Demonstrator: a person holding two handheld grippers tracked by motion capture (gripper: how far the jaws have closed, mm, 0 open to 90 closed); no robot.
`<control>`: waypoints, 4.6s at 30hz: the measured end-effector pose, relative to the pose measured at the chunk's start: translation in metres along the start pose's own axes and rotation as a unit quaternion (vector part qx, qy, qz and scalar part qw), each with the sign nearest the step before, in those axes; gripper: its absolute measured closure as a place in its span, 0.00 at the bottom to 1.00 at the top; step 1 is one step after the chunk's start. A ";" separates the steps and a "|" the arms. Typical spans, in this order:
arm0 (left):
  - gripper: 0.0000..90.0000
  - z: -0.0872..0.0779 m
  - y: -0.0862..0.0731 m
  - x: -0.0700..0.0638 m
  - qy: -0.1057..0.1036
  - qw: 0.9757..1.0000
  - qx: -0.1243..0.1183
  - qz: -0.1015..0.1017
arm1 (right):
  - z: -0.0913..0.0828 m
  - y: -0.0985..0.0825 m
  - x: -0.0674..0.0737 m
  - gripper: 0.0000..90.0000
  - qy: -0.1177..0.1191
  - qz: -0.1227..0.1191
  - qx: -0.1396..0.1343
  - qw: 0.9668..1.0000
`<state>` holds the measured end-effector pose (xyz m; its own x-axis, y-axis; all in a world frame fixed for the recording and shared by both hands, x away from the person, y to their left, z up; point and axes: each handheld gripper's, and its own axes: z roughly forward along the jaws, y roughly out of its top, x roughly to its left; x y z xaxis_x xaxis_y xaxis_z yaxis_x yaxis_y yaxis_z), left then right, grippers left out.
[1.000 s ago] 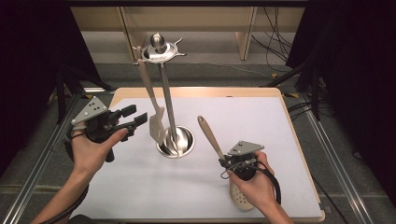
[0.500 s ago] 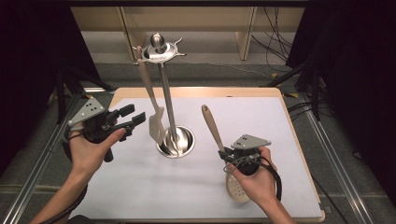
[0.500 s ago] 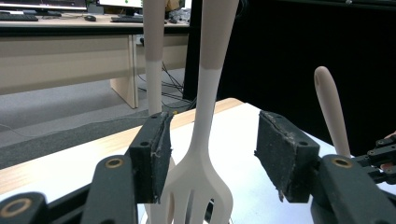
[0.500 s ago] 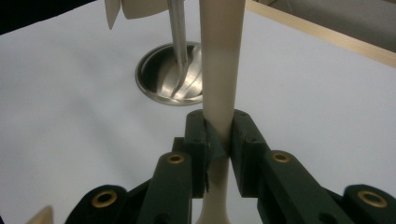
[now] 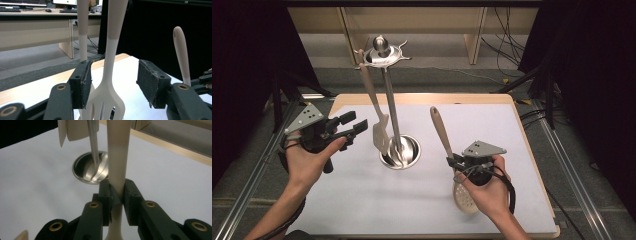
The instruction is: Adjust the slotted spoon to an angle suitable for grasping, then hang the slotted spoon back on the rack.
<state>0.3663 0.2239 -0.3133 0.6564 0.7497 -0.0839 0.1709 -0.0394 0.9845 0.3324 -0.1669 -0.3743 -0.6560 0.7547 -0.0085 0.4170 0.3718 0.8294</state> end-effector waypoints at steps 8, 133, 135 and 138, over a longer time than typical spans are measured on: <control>0.50 0.002 0.003 -0.011 -0.012 1.000 -0.014 0.001 | -0.003 0.001 0.005 0.88 -0.004 0.015 -0.010 1.000; 0.82 0.067 0.028 -0.080 -0.313 0.949 0.010 0.041 | 0.003 0.057 0.033 0.75 0.194 -0.075 -0.120 0.971; 0.82 0.067 0.027 -0.080 -0.316 0.948 0.011 0.040 | 0.003 0.057 0.034 0.77 0.198 -0.076 -0.120 0.970; 0.81 0.067 0.027 -0.081 -0.317 0.947 0.010 0.039 | 0.003 0.058 0.034 0.82 0.197 -0.083 -0.127 0.969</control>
<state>0.3672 0.1182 -0.2904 0.9763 0.1958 -0.0925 0.1129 -0.0954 0.9890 0.3362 -0.1176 -0.3284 -0.9108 0.4125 0.0183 0.1494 0.2880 0.9459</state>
